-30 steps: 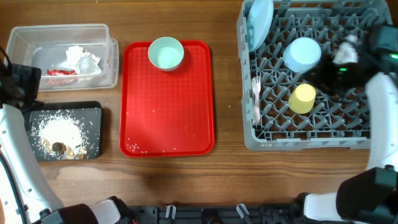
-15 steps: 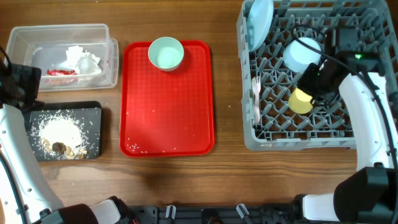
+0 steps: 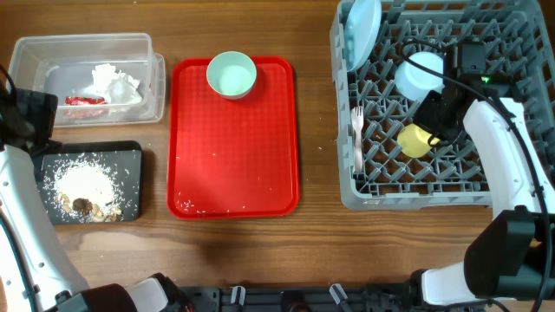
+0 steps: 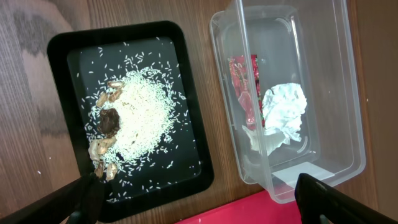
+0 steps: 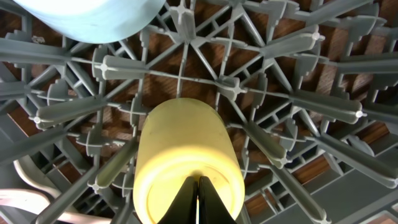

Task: Sort waste into correct bins and load items into the dishwasher rack
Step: 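Lower the cup upside down into the rack and open the right gripper, then move the right gripper back over the red tray to the green bowl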

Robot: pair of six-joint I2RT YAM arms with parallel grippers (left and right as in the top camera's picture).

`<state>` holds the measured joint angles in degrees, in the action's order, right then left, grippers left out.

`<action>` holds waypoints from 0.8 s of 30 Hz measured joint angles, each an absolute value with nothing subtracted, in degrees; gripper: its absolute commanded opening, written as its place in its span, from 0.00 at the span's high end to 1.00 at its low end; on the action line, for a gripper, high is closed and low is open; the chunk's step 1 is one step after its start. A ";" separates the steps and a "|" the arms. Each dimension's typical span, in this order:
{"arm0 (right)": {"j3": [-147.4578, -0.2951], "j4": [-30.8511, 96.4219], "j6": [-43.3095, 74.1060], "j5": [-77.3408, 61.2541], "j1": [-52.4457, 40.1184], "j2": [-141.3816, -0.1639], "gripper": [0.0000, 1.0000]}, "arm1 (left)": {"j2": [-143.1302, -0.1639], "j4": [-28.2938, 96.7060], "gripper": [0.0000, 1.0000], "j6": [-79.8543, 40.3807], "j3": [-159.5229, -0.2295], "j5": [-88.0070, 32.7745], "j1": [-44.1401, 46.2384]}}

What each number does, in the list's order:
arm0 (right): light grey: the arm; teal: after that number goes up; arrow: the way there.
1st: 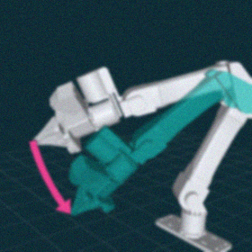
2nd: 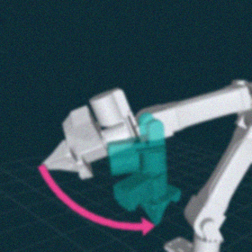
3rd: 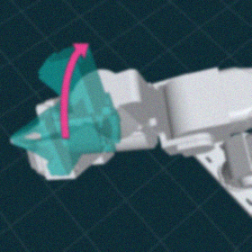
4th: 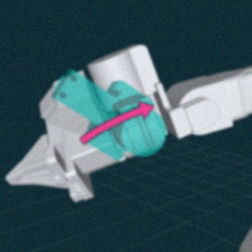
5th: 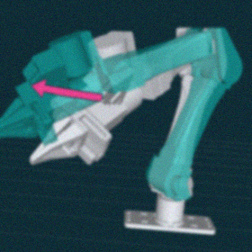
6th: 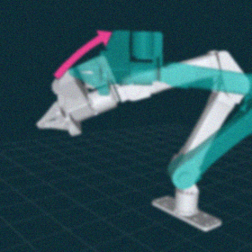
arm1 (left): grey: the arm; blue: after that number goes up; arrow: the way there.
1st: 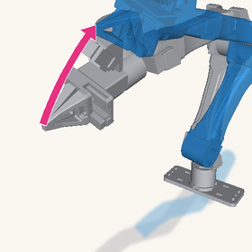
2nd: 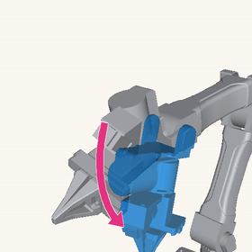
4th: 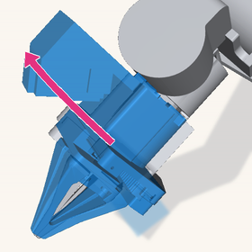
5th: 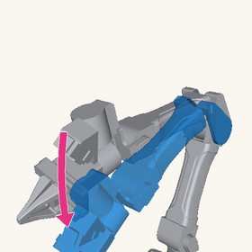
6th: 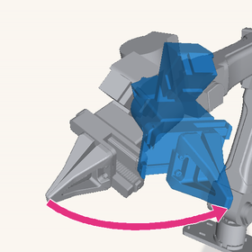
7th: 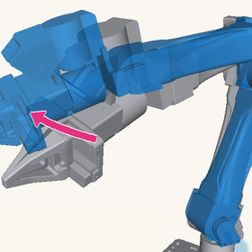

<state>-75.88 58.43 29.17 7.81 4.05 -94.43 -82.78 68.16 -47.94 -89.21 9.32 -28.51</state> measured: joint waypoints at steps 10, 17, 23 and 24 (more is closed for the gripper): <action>-82.98 60.47 25.17 -7.75 3.22 -89.71 0.92 | -82.78 68.16 0.00 -47.94 -89.21 9.32 -28.51; -85.23 46.89 22.39 -17.98 -10.83 -83.55 0.26 | -82.78 68.18 0.00 -47.94 -89.21 9.32 -28.51; -85.23 36.34 18.94 -14.37 -26.06 -89.78 0.03 | -82.78 68.18 0.00 -47.94 -89.21 9.30 -28.51; -85.23 34.87 18.48 -13.82 -26.98 -91.46 0.02 | -82.78 68.14 0.00 -47.94 -89.21 9.32 -28.51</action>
